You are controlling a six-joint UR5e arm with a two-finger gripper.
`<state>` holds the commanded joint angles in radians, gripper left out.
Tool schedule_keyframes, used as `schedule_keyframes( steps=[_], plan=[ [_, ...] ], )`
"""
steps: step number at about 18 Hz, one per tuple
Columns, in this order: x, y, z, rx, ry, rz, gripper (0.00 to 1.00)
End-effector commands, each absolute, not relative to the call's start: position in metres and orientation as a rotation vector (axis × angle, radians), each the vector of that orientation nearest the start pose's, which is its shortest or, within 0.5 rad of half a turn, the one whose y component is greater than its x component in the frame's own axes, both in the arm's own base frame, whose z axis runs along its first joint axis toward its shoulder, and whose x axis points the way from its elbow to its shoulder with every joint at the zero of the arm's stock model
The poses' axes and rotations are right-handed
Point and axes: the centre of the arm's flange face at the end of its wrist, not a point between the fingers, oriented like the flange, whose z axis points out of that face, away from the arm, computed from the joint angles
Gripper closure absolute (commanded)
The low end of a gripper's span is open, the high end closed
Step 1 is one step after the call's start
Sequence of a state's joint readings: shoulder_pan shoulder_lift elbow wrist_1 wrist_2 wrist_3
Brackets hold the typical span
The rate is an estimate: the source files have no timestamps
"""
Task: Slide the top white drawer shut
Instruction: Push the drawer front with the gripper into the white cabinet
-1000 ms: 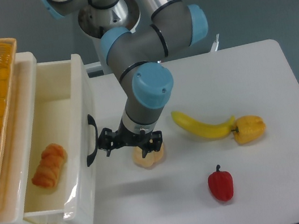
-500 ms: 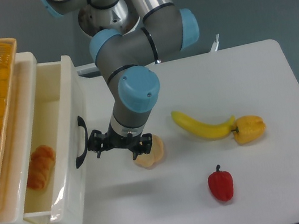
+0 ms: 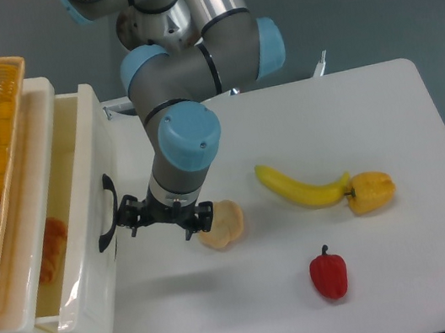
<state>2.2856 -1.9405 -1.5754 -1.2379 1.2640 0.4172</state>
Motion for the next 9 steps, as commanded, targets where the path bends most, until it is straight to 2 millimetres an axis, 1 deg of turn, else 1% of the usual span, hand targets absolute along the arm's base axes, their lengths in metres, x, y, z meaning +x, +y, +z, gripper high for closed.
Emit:
schedule_keyframes(
  steps=[3,9],
  plan=[
    [-0.2756,0.5725,0.3173,-2.949,-0.442,-0.422,0.0],
    [-0.2749,0.5733,0.3166,-2.949,-0.44,-0.424,0.0]
  ],
)
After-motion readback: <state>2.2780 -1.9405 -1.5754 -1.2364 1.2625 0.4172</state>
